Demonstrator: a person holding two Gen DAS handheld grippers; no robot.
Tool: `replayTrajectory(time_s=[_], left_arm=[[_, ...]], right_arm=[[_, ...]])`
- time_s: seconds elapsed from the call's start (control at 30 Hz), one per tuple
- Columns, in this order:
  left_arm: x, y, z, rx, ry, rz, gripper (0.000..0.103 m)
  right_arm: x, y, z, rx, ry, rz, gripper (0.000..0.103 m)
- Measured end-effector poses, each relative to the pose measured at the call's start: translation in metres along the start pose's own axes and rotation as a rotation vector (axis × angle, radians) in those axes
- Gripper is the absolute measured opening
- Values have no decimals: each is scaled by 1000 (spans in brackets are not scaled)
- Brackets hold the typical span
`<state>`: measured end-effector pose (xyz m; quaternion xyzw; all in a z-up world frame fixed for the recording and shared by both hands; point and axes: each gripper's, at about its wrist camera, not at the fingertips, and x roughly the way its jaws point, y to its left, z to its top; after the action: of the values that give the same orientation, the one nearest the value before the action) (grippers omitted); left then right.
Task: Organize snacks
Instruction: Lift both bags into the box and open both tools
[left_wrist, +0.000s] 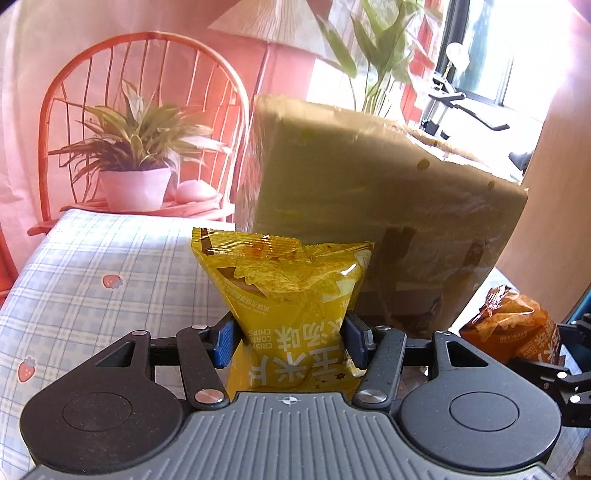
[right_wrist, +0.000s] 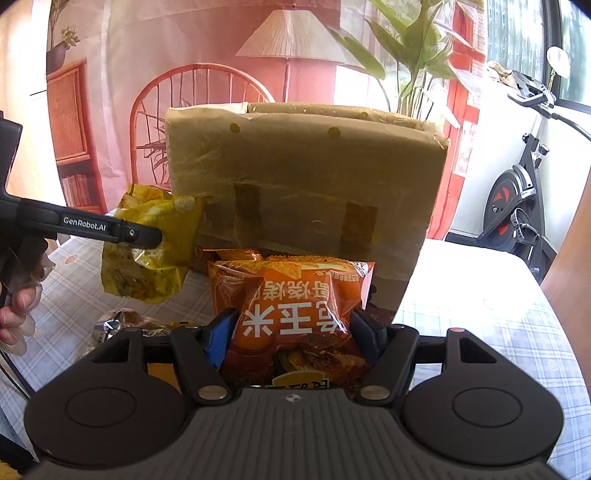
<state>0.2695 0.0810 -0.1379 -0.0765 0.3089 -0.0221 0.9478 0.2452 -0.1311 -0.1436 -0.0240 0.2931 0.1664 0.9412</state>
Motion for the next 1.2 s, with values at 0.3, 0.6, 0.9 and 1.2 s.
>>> replayTrajectory(time_s=[0.3, 0.6, 0.9, 1.2], left_arm=[[-30, -6, 9, 37, -67, -29, 60], [-68, -19, 28, 40, -163, -96, 60], [-79, -47, 79, 104, -218, -126, 61], [-44, -60, 161, 115, -213, -103, 61]], right_arm=[[-11, -1, 9, -7, -37, -7, 68], [-26, -3, 31, -11, -105, 4, 68], [-39, -12, 75, -9, -211, 22, 68], [-31, -33, 153, 2, -314, -19, 68]])
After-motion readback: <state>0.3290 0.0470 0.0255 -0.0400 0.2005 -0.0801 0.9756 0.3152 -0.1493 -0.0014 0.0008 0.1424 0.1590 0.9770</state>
